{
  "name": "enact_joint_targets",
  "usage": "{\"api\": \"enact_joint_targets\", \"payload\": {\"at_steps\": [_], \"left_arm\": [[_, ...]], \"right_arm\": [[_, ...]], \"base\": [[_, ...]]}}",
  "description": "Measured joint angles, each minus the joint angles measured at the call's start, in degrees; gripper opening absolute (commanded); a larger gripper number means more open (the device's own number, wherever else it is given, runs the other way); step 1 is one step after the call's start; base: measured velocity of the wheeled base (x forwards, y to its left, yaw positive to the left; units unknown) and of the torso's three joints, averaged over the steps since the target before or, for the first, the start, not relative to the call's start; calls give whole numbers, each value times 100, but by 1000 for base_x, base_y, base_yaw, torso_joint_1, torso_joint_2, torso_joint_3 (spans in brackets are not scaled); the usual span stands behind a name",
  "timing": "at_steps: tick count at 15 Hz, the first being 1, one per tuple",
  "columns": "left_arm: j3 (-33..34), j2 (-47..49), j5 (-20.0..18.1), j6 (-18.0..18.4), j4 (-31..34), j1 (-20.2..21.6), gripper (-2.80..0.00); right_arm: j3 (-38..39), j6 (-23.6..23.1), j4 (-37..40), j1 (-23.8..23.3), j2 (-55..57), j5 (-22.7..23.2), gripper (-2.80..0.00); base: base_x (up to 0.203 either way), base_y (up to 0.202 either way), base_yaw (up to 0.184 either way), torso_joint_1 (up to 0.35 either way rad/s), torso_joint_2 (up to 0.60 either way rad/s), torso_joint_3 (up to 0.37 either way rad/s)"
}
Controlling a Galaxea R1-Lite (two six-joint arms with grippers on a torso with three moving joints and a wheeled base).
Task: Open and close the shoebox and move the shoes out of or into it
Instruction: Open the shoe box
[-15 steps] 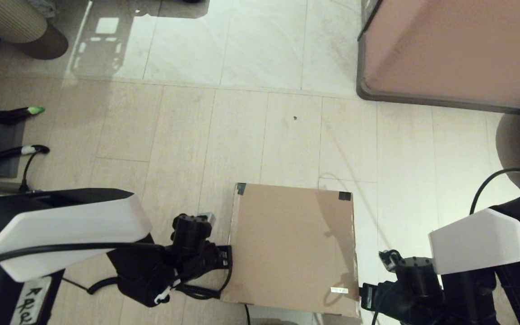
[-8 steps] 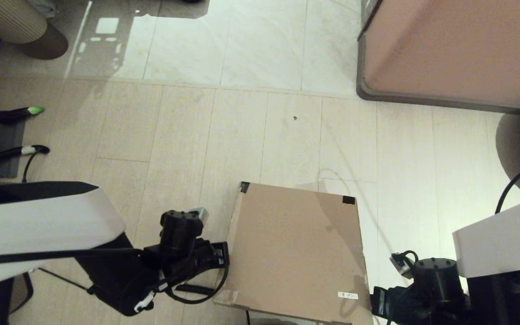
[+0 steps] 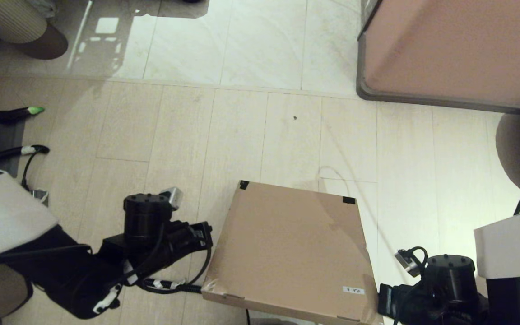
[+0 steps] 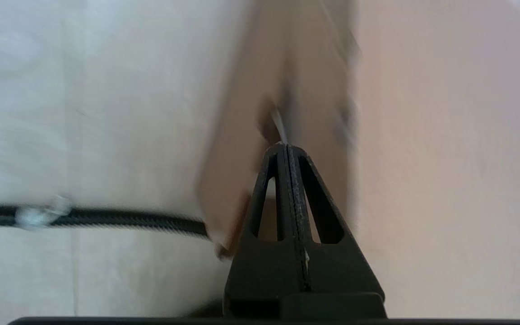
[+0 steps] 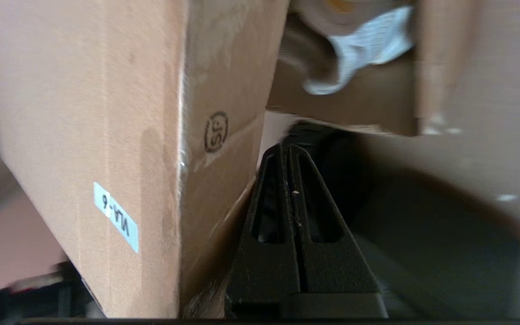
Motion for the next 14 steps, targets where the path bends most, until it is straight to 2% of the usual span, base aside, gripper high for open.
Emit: {"api": "enact_joint_targets", "payload": {"at_steps": [4, 9, 12, 14], "left_arm": [[571, -642, 1, -118, 1, 388, -280], [899, -1113, 4, -267, 3, 434, -280], [1025, -1263, 6, -269, 5, 437, -280], [1080, -1343, 6, -267, 4, 437, -280]], "right_arm": [[-25, 811, 0, 2, -647, 274, -280], [-155, 1959, -4, 0, -1652, 291, -280], [-517, 2728, 162, -4, -2318, 271, -280], [-1052, 3298, 489, -11, -2690, 256, -280]], "base": [[0, 0, 0, 0, 0, 0], [0, 0, 0, 0, 0, 0], [0, 0, 0, 0, 0, 0], [0, 0, 0, 0, 0, 0]]}}
